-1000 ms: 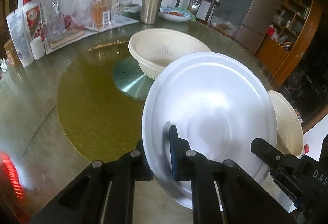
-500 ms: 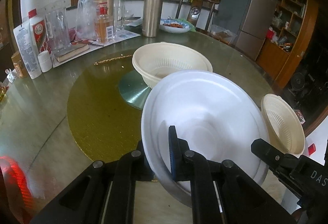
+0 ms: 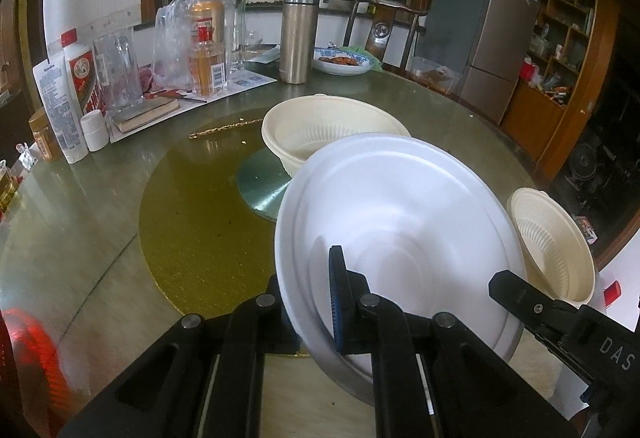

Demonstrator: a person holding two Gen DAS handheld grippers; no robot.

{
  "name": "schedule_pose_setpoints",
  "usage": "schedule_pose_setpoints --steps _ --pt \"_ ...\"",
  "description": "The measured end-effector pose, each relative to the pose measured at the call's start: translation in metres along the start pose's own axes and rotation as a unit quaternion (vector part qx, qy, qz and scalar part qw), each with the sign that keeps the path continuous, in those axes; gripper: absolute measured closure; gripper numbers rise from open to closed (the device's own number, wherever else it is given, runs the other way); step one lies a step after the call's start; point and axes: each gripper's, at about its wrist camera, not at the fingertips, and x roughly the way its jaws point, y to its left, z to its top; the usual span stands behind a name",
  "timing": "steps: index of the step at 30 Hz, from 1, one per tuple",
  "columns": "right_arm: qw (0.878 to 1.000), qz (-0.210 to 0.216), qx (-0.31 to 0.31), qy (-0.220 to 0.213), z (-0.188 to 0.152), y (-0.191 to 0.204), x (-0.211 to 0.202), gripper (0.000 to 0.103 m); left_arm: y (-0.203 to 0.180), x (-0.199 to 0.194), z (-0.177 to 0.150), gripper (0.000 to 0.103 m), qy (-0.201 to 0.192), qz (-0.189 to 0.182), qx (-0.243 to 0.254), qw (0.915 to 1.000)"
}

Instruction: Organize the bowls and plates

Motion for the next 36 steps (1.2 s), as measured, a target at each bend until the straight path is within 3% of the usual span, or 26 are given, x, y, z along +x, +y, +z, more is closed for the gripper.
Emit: schedule_pose_setpoints --steps 36 --pt "1.000 -0.001 -0.009 -0.010 -0.0024 0.0051 -0.0022 0.093 -0.0013 -0.0061 0.0003 0.094 -0.022 0.013 0.010 0.9996"
